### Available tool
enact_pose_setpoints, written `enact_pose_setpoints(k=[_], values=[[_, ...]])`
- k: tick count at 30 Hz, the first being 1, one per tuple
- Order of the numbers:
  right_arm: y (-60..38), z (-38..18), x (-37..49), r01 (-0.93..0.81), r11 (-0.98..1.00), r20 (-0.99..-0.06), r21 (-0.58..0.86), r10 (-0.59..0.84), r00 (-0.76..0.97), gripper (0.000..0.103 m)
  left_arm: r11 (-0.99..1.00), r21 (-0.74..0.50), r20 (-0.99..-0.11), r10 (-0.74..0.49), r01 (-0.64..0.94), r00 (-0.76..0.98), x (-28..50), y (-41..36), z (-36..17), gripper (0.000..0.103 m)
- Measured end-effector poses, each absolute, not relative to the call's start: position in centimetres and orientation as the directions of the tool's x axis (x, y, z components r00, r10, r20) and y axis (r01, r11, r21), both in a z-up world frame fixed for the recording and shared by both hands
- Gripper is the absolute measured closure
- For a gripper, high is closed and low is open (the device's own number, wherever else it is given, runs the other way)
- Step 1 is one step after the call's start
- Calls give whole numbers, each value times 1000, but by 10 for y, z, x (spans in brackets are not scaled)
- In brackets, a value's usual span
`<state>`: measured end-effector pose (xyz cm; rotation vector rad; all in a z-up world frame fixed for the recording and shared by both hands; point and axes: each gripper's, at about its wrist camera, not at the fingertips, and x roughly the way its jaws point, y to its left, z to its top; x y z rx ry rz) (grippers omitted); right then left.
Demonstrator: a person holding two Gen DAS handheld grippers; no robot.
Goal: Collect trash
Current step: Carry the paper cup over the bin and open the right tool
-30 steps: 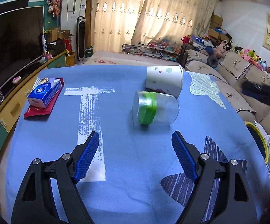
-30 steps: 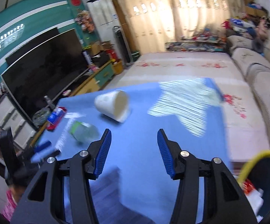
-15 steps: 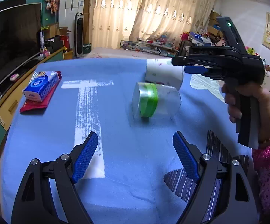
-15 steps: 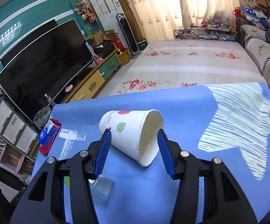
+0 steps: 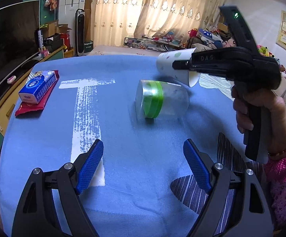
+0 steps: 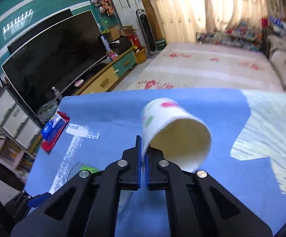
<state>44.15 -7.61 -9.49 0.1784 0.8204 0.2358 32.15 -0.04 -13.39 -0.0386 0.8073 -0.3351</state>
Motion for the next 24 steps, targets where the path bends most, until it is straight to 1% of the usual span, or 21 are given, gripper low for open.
enact_pose_setpoints(k=[7,11,18,21,24], values=[[-83,-65,416,-102,965,-671,242,243,700,101,943,-176,-710,-320,281,627,323,1,-137,20],[-115,-49,380,-59,975,-667,215,191,720,100,943,-191,-712,-325,273,623,325,4,-139,20],[-206,-46,284,139,982,-685,125,-16,728,100,944,-171,-710,-316,281,629,323,1,-137,20],[-250,-58,238,269,961,-721,72,-136,679,100,944,-169,-711,-315,282,629,323,1,-137,20],[-282,-71,212,349,936,-759,48,-193,622,100,945,-169,-711,-314,281,629,323,0,-137,20]])
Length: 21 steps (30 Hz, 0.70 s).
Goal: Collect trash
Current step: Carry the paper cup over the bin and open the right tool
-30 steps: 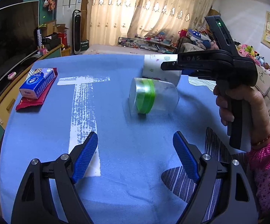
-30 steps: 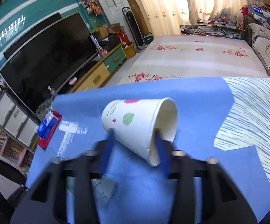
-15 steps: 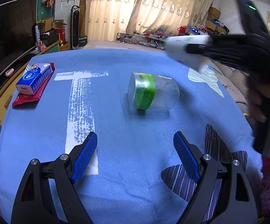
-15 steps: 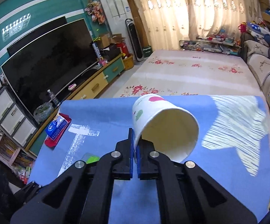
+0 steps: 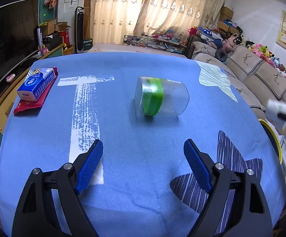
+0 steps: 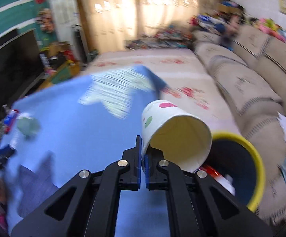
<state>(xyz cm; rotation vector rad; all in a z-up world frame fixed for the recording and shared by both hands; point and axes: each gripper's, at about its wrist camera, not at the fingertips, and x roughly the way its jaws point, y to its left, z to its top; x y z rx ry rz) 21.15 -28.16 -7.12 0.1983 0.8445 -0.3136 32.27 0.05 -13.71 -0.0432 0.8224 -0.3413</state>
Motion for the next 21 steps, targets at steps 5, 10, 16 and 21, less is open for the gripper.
enact_pose_setpoints(k=[5,10,16,21], values=[[-332,-97,190,455,889,-822,53,-220,525,100,946,-160,-710,-309,282,633,321,0,-136,20],[-361,-111,183,533,841,-844,96,-215,491,90,946,-146,-709,-303,288,637,319,-3,-135,20],[-370,-109,156,591,793,-811,147,-245,531,64,946,-140,-713,-301,292,634,318,-4,-135,20],[-354,-111,147,563,800,-784,207,-209,585,58,949,-124,-714,-289,291,637,316,-8,-134,20]])
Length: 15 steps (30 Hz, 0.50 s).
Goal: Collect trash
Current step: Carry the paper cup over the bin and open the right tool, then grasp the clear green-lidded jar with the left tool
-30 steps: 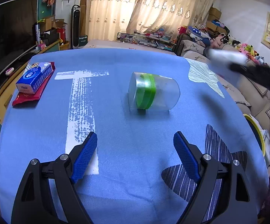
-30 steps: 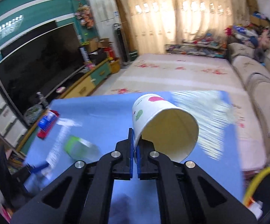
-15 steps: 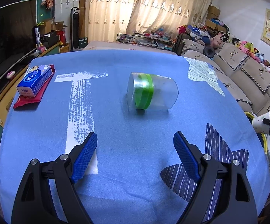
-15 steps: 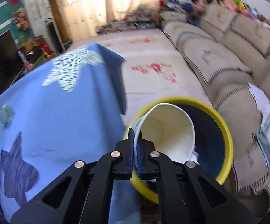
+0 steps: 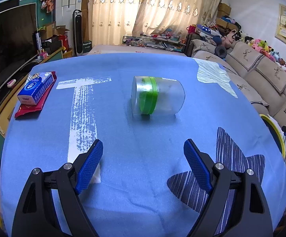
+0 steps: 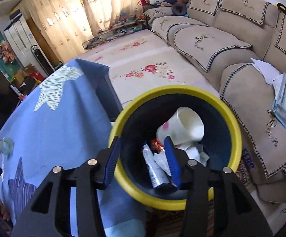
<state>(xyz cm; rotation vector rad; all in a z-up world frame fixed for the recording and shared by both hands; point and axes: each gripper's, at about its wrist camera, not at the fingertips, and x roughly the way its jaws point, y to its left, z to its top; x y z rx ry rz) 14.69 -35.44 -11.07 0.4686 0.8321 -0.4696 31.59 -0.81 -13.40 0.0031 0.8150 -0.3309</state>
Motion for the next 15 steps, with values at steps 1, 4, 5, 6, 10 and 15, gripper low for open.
enact_pose_setpoints(k=[1,4,5,6,10,15], values=[[-351,-111,148,554,805,-782,214,-199,591,57,952,-118,-718,-279,282,638,316,-9,-134,20],[-342,-111,153,524,821,-779,226,-171,603,57,957,-111,-728,-262,268,634,316,-12,-136,20],[-339,-110,155,513,828,-777,226,-165,608,57,959,-103,-736,-252,264,628,317,-14,-137,20],[-336,-108,156,503,835,-774,222,-162,612,57,959,-95,-743,-246,266,623,318,-17,-138,20],[-330,-102,155,476,850,-756,225,-157,636,51,958,-49,-778,-215,284,591,329,-34,-138,20],[-331,-98,149,460,850,-740,258,-132,660,51,962,-28,-775,-192,271,602,351,-50,-130,19]])
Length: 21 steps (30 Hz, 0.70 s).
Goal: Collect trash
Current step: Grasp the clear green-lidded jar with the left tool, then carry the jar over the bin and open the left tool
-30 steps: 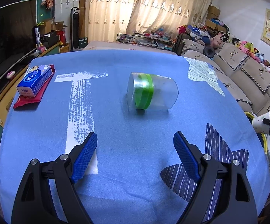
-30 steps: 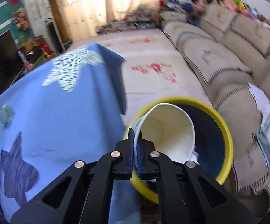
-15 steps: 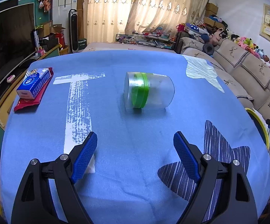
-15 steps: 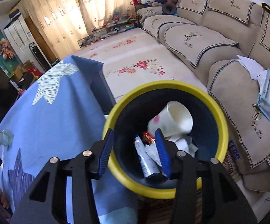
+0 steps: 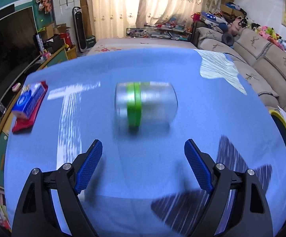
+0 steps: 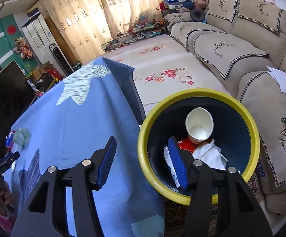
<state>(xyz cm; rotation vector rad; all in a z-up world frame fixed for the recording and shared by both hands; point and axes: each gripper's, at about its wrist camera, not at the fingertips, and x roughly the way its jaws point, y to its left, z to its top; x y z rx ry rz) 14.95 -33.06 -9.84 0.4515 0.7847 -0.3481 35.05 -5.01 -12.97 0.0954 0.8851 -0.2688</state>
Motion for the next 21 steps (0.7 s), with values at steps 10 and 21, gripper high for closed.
enact_pose_setpoints(k=[10,21], values=[[-335,-99,147,454,843,-731,289,-112,674,50,967,-30,-788,-180,255,589,390,-72,-132,19],[-333,-102,150,432,852,-729,296,-91,679,50,975,-5,-801,-138,224,583,419,-80,-142,28]])
